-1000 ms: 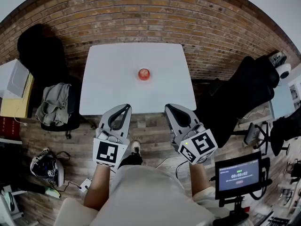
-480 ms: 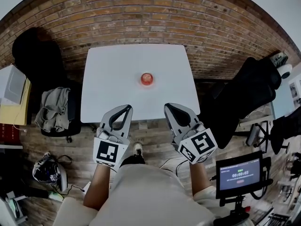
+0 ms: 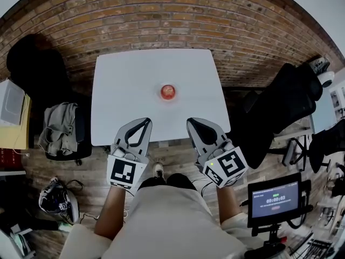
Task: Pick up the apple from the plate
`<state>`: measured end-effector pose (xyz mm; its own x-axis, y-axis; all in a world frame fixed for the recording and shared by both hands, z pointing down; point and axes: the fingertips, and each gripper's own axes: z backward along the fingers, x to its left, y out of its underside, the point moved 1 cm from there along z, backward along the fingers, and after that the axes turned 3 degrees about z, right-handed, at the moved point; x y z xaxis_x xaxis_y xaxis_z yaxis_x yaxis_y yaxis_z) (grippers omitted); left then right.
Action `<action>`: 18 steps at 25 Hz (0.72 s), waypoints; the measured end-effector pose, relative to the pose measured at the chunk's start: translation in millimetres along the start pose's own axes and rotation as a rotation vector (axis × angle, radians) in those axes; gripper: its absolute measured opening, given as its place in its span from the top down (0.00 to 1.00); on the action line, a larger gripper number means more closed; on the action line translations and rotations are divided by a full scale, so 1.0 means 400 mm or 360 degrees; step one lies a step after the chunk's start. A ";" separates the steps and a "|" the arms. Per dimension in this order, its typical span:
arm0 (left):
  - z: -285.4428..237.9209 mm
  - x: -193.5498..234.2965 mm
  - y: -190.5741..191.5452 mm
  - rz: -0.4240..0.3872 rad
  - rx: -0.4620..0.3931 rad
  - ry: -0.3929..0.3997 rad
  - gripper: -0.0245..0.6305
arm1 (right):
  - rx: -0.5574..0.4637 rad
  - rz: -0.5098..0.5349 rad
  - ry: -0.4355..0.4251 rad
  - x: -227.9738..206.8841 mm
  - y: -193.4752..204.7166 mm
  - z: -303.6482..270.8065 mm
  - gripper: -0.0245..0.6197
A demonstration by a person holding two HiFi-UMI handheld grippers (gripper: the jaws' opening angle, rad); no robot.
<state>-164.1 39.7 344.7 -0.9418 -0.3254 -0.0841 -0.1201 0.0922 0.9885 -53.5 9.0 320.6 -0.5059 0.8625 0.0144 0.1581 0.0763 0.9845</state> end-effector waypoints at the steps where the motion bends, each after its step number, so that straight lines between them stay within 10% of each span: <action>1: -0.001 0.004 0.000 0.0002 0.0002 -0.0002 0.96 | -0.0001 0.0000 0.0002 -0.001 -0.003 -0.003 0.96; 18: -0.023 -0.001 0.000 0.0007 0.0056 0.0069 0.96 | -0.0013 -0.0010 0.0008 -0.009 -0.023 -0.028 0.96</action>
<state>-160.6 31.1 345.7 -0.9279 -0.3654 -0.0737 -0.1278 0.1264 0.9837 -62.8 -0.4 313.3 -0.5109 0.8596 0.0091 0.1482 0.0777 0.9859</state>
